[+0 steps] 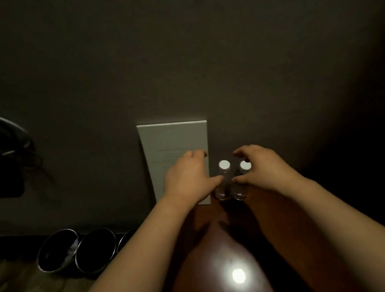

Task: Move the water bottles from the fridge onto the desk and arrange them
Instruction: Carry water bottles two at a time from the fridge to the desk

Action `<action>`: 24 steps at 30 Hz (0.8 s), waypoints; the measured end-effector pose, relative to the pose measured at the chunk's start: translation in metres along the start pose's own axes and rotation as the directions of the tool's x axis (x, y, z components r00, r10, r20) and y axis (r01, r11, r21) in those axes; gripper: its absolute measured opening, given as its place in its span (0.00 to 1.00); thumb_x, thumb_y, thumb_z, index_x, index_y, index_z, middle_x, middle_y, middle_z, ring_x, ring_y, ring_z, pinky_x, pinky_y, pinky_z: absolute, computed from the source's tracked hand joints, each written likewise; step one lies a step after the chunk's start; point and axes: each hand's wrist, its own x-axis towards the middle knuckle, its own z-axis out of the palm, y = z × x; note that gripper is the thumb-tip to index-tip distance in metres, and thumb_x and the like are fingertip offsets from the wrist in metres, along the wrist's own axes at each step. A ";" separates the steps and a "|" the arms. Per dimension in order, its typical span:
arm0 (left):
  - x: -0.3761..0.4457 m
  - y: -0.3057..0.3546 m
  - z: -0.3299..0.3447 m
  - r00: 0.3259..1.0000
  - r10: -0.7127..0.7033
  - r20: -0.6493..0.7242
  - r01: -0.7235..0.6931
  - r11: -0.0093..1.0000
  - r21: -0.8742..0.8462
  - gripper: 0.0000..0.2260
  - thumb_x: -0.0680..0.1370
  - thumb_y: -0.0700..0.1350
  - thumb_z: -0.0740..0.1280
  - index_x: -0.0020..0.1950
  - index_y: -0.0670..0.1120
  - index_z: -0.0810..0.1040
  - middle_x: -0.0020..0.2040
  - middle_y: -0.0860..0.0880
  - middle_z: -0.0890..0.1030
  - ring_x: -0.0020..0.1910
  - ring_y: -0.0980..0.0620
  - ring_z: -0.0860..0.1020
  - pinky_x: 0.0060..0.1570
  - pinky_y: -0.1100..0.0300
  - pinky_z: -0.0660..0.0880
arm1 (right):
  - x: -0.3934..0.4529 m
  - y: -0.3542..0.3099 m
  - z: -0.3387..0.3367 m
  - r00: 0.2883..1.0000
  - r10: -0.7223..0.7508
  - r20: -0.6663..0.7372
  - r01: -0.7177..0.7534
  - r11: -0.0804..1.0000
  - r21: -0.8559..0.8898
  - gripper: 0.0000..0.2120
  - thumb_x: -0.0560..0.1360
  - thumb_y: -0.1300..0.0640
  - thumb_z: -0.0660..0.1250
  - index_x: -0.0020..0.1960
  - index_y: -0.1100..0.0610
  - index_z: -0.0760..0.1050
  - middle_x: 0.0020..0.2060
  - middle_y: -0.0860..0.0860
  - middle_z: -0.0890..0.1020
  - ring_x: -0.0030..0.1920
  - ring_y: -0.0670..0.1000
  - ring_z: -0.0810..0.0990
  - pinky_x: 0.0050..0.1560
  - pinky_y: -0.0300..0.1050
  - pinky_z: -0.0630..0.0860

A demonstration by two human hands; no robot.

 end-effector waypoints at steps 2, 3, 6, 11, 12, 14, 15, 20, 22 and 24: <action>-0.024 -0.011 -0.035 1.000 0.030 -0.007 -0.030 0.996 0.087 0.33 0.70 0.65 0.71 0.71 0.54 0.69 0.67 0.52 0.74 0.64 0.50 0.75 0.54 0.52 0.76 | -0.011 -0.032 -0.012 0.998 -0.053 0.044 0.055 0.998 -0.041 0.35 0.66 0.47 0.78 0.70 0.48 0.70 0.64 0.48 0.75 0.63 0.48 0.75 0.62 0.45 0.74; -0.038 -0.017 -0.053 0.999 0.040 -0.007 -0.039 0.991 0.127 0.33 0.70 0.66 0.70 0.71 0.54 0.69 0.66 0.53 0.75 0.63 0.51 0.75 0.53 0.52 0.77 | -0.018 -0.050 -0.017 0.995 -0.082 0.061 0.086 0.995 -0.058 0.35 0.66 0.47 0.78 0.70 0.48 0.69 0.63 0.47 0.75 0.62 0.48 0.75 0.62 0.46 0.75; -0.082 -0.043 -0.102 0.999 0.037 0.021 -0.040 0.976 0.214 0.32 0.69 0.67 0.70 0.69 0.55 0.70 0.62 0.53 0.76 0.59 0.52 0.76 0.49 0.52 0.78 | -0.043 -0.109 -0.026 0.980 -0.172 0.102 0.184 0.975 -0.122 0.35 0.66 0.46 0.78 0.70 0.46 0.69 0.63 0.46 0.75 0.62 0.47 0.75 0.60 0.47 0.76; -0.175 -0.109 -0.174 0.999 -0.009 0.037 -0.003 0.944 0.329 0.32 0.69 0.69 0.69 0.68 0.56 0.70 0.60 0.54 0.76 0.57 0.52 0.76 0.48 0.52 0.78 | -0.093 -0.229 -0.020 0.913 -0.355 0.203 0.397 0.888 -0.234 0.32 0.68 0.44 0.76 0.69 0.45 0.68 0.62 0.46 0.75 0.59 0.48 0.75 0.56 0.46 0.77; -0.197 -0.127 -0.187 0.999 -0.025 0.024 0.015 0.937 0.348 0.32 0.69 0.70 0.68 0.68 0.57 0.69 0.61 0.54 0.76 0.58 0.52 0.76 0.48 0.52 0.77 | -0.104 -0.256 -0.015 0.893 -0.390 0.224 0.439 0.864 -0.248 0.32 0.69 0.45 0.76 0.69 0.46 0.68 0.62 0.46 0.75 0.59 0.49 0.75 0.55 0.46 0.77; -0.245 -0.167 -0.211 0.997 -0.069 -0.019 0.072 0.926 0.370 0.32 0.69 0.70 0.68 0.68 0.57 0.69 0.62 0.55 0.75 0.59 0.52 0.76 0.48 0.52 0.76 | -0.126 -0.312 0.001 0.851 -0.458 0.255 0.518 0.810 -0.275 0.33 0.69 0.45 0.76 0.70 0.48 0.68 0.61 0.48 0.74 0.59 0.50 0.75 0.55 0.46 0.77; -0.270 -0.187 -0.223 0.994 -0.096 -0.043 0.105 0.923 0.370 0.32 0.69 0.70 0.68 0.68 0.57 0.69 0.62 0.55 0.75 0.60 0.52 0.76 0.49 0.53 0.76 | -0.138 -0.341 0.011 0.828 -0.494 0.264 0.556 0.783 -0.279 0.34 0.68 0.44 0.76 0.70 0.48 0.68 0.61 0.48 0.74 0.59 0.51 0.75 0.55 0.46 0.77; -0.396 -0.292 -0.276 0.969 -0.202 -0.140 0.241 0.896 0.374 0.31 0.70 0.69 0.68 0.68 0.56 0.70 0.61 0.54 0.75 0.60 0.51 0.76 0.48 0.53 0.75 | -0.190 -0.484 0.078 0.705 -0.646 0.293 0.707 0.671 -0.222 0.35 0.66 0.43 0.77 0.70 0.48 0.68 0.63 0.48 0.74 0.60 0.50 0.75 0.57 0.46 0.76; -0.445 -0.336 -0.293 0.954 -0.252 -0.164 0.297 0.873 0.388 0.30 0.70 0.69 0.67 0.67 0.55 0.70 0.59 0.54 0.76 0.58 0.50 0.77 0.42 0.54 0.72 | -0.212 -0.539 0.105 0.651 -0.697 0.300 0.758 0.616 -0.214 0.36 0.66 0.43 0.77 0.70 0.49 0.68 0.63 0.49 0.74 0.61 0.51 0.75 0.58 0.46 0.76; -0.490 -0.376 -0.306 0.930 -0.323 -0.172 0.366 0.842 0.397 0.29 0.70 0.70 0.67 0.65 0.55 0.71 0.56 0.54 0.76 0.55 0.50 0.77 0.38 0.55 0.69 | -0.232 -0.591 0.135 0.600 -0.742 0.299 0.800 0.558 -0.219 0.36 0.65 0.42 0.77 0.69 0.50 0.69 0.62 0.50 0.75 0.60 0.51 0.76 0.58 0.47 0.76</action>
